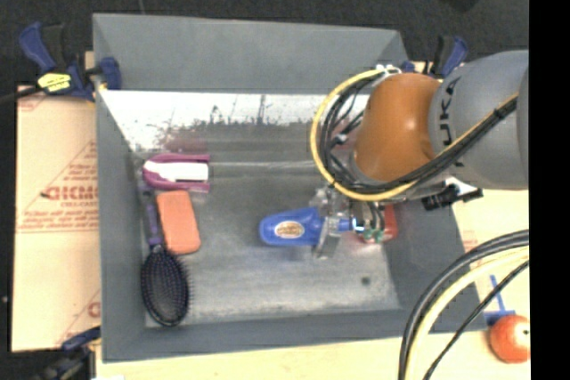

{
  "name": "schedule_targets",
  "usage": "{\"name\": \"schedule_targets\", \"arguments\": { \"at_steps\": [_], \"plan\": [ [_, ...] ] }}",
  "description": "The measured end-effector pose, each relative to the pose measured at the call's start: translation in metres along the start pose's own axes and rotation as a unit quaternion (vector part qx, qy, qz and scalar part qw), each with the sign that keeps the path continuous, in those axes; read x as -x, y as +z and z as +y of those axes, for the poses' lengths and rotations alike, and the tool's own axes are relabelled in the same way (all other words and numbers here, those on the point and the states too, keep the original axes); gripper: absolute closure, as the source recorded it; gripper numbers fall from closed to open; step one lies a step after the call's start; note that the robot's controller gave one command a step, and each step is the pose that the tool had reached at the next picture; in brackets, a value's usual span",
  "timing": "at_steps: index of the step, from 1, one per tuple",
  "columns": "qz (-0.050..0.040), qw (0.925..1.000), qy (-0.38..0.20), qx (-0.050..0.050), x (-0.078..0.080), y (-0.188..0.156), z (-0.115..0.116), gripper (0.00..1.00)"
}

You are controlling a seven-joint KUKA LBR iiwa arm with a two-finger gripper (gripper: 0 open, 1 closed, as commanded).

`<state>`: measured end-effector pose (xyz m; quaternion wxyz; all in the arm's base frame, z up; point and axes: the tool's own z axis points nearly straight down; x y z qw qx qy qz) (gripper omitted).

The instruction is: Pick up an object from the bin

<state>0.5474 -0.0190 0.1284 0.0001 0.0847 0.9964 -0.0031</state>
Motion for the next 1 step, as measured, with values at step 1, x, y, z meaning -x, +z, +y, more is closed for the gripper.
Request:
{"name": "schedule_targets", "arguments": {
  "at_steps": [1],
  "plan": [
    [-0.0045, 0.9968, -0.080, 0.000, 0.0281, 0.0150, 0.0001, 1.00]
  ]
}}
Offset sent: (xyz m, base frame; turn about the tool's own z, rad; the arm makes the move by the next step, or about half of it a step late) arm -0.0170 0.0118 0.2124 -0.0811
